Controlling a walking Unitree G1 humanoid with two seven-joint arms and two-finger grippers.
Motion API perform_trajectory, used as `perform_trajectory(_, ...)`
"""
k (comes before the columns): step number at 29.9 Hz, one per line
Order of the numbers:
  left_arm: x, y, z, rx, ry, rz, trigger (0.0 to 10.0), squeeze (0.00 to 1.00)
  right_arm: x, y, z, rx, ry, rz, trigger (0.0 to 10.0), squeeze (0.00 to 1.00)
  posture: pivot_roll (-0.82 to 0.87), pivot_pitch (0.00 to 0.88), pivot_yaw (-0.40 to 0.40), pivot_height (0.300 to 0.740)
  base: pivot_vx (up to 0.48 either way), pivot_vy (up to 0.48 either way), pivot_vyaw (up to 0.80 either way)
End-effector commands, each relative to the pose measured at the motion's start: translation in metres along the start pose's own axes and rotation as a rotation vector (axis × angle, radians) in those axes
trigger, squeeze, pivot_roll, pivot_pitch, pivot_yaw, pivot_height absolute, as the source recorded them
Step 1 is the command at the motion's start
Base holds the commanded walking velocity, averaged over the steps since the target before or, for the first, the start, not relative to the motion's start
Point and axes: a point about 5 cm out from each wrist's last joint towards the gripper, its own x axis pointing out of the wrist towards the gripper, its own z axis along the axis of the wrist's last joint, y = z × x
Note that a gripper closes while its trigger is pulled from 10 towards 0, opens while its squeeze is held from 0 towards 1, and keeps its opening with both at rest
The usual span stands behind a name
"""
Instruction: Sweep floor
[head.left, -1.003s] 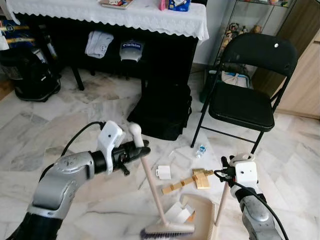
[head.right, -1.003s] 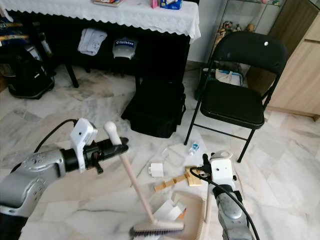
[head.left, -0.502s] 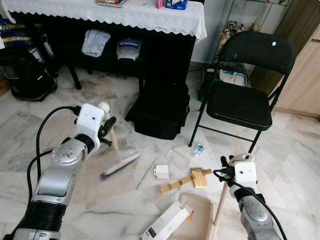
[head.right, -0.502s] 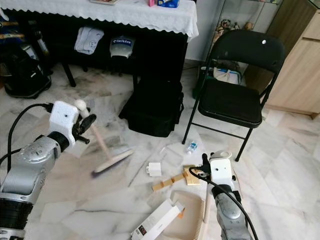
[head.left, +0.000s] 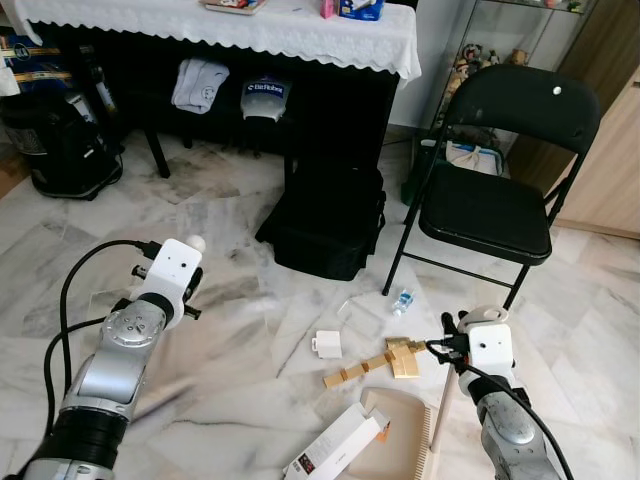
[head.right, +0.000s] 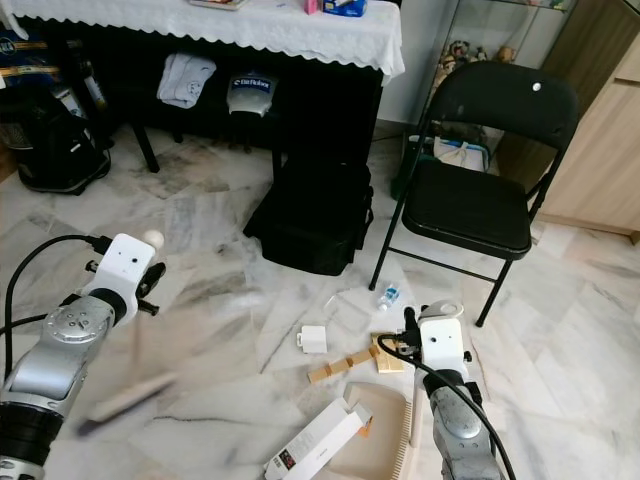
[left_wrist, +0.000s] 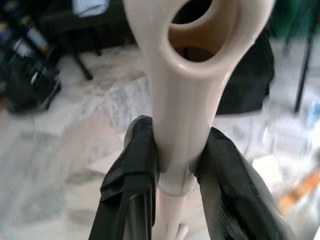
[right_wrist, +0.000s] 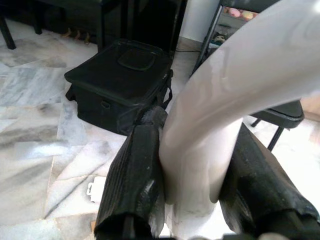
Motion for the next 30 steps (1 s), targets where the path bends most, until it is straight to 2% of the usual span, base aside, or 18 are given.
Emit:
perform_trajectory(1, -0.002, 0.009, -0.001, -0.048, -0.027, 0.074, 10.0, 0.0, -0.001, 0.001, -0.002, 0.0, -0.001, -0.001, 10.0, 0.0, -0.03, 0.078, -0.055, 0.74, 0.0, 0.0, 0.0)
perform_trajectory(2, -0.004, 0.009, -0.007, -0.117, -0.026, 0.112, 10.0, 0.0, -0.002, 0.002, -0.002, 0.001, 0.0, 0.001, 10.0, 0.0, -0.03, 0.075, -0.053, 0.74, 0.0, 0.0, 0.0)
perform_trajectory(4, -0.008, 0.007, -0.011, -0.166, -0.05, 0.126, 10.0, 0.0, -0.002, 0.002, -0.002, 0.002, 0.001, 0.002, 10.0, 0.0, -0.03, 0.072, -0.053, 0.74, 0.0, 0.0, 0.0)
perform_trajectory(6, -0.013, 0.004, -0.017, -0.286, -0.088, 0.154, 10.0, 0.0, -0.002, 0.002, -0.002, 0.007, -0.004, -0.003, 10.0, 0.0, -0.03, 0.068, -0.054, 0.74, 0.0, 0.0, 0.0)
perform_trajectory(9, -0.014, 0.001, -0.019, -0.296, -0.1, 0.159, 10.0, 0.0, -0.002, 0.002, -0.001, 0.015, -0.012, -0.008, 10.0, 0.0, -0.03, 0.065, -0.054, 0.74, 0.0, 0.0, 0.0)
perform_trajectory(10, -0.015, -0.002, -0.021, -0.303, -0.106, 0.155, 10.0, 0.0, -0.001, 0.001, 0.0, 0.021, -0.017, -0.012, 10.0, 0.0, -0.03, 0.065, -0.054, 0.74, 0.0, 0.0, 0.0)
perform_trajectory(11, -0.017, -0.011, -0.023, -0.314, -0.121, 0.137, 10.0, 0.0, -0.001, 0.001, 0.002, 0.055, -0.032, -0.027, 10.0, 0.0, -0.03, 0.06, -0.055, 0.74, -0.259, 0.0, 0.0)
perform_trajectory(14, -0.017, -0.015, -0.025, -0.307, -0.117, 0.138, 10.0, 0.0, 0.0, 0.001, 0.003, 0.066, -0.032, -0.034, 10.0, 0.0, -0.03, 0.054, -0.055, 0.74, -0.259, 0.0, 0.0)
perform_trajectory(23, -0.015, -0.015, -0.021, -0.309, -0.154, 0.14, 10.0, 0.0, 0.001, 0.002, 0.004, 0.063, -0.035, -0.029, 10.0, 0.0, -0.03, 0.063, -0.055, 0.74, -0.26, 0.0, 0.0)
perform_trajectory(30, -0.013, -0.014, -0.016, -0.276, -0.169, 0.151, 10.0, 0.0, 0.001, 0.004, 0.003, 0.065, -0.029, -0.023, 10.0, 0.0, -0.03, 0.077, -0.056, 0.74, -0.223, 0.0, 0.0)
